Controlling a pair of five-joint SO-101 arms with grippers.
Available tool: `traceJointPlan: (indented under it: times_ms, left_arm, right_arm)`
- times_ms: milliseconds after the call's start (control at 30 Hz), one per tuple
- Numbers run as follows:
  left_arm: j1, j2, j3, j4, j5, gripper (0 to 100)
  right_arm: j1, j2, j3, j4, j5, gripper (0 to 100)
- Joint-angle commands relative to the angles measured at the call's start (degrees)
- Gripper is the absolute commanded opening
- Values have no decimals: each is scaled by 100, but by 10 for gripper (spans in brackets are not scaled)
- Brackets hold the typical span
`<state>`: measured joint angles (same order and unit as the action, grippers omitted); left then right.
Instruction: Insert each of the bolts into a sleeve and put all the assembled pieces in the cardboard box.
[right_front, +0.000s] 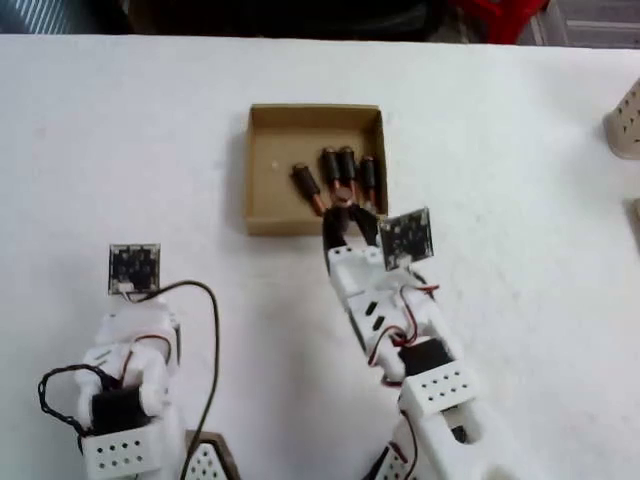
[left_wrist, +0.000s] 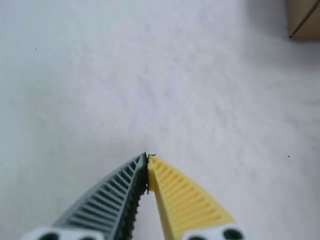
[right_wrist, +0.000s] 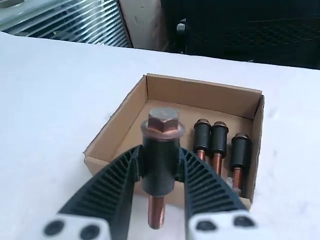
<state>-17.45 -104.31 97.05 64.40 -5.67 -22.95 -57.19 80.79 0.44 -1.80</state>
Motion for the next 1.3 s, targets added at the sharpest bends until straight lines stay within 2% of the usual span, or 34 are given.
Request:
traceJointPlan:
  times_ms: [0,267,833,1167,1267]
  left_arm:
    - [-84,-31,0,18,-53,22]
    - [-84,-31,0,26,-53,22]
    - [-92,-31,0,97,-62,22]
    - [-92,-31,0,97,-70,22]
    - [-92,-31,0,97,-70,22]
  right_arm:
    - [-4,-470,-1029,1033,0,17]
    - [4,629,-2382,1534,9,17]
    - [119,6211,-7218,3626,9,18]
    - [233,8840,-10259,5701,18,19]
    - [286,9385,-11051,6132,18,65]
